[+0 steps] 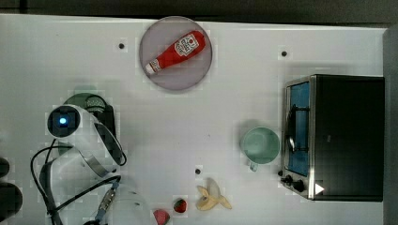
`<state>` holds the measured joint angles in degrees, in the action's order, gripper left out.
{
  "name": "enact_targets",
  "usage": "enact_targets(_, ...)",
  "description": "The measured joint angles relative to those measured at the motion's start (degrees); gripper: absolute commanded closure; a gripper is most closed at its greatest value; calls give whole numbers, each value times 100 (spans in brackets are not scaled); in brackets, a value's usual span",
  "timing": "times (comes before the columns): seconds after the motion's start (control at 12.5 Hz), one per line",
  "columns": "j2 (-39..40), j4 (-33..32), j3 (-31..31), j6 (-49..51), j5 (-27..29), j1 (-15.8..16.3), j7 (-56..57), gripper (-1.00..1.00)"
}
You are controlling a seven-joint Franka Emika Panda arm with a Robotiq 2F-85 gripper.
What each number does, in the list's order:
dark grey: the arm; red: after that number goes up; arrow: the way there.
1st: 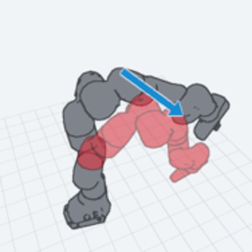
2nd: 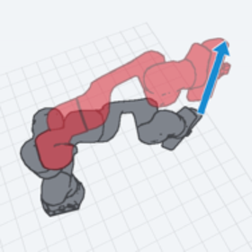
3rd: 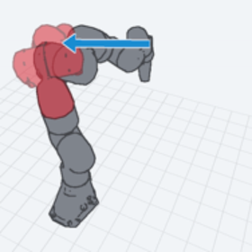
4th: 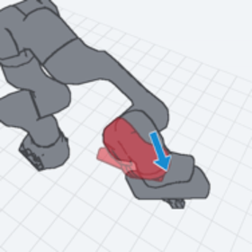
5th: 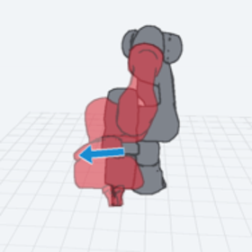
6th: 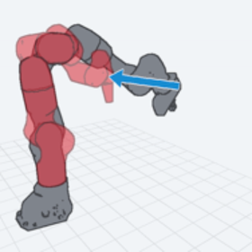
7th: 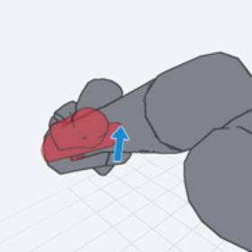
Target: Drag strainer left to right.
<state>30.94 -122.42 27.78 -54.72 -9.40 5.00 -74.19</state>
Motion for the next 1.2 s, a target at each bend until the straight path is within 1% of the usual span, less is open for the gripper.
enact_targets(0.16,64,-56,-262,39,-30,197,-39,-100)
enact_targets(0.24,98,-67,-283,39,-121,204,-50,-100)
enact_targets(0.4,64,-101,-378,-11,-20,222,-112,-100)
enact_targets(0.48,8,-112,-434,-36,-134,233,-112,-100)
enact_targets(0.72,-145,-145,-532,-129,-71,207,-118,-100)
enact_targets(0.8,-143,-145,-604,-229,66,233,-112,-100)
enact_targets(0.88,-182,-201,-736,-232,61,273,-112,-100)
enact_targets(1.04,-485,-615,-996,-196,-33,220,-112,-100)
enact_targets(1.2,-727,-951,-1155,-319,-73,42,-101,-100)
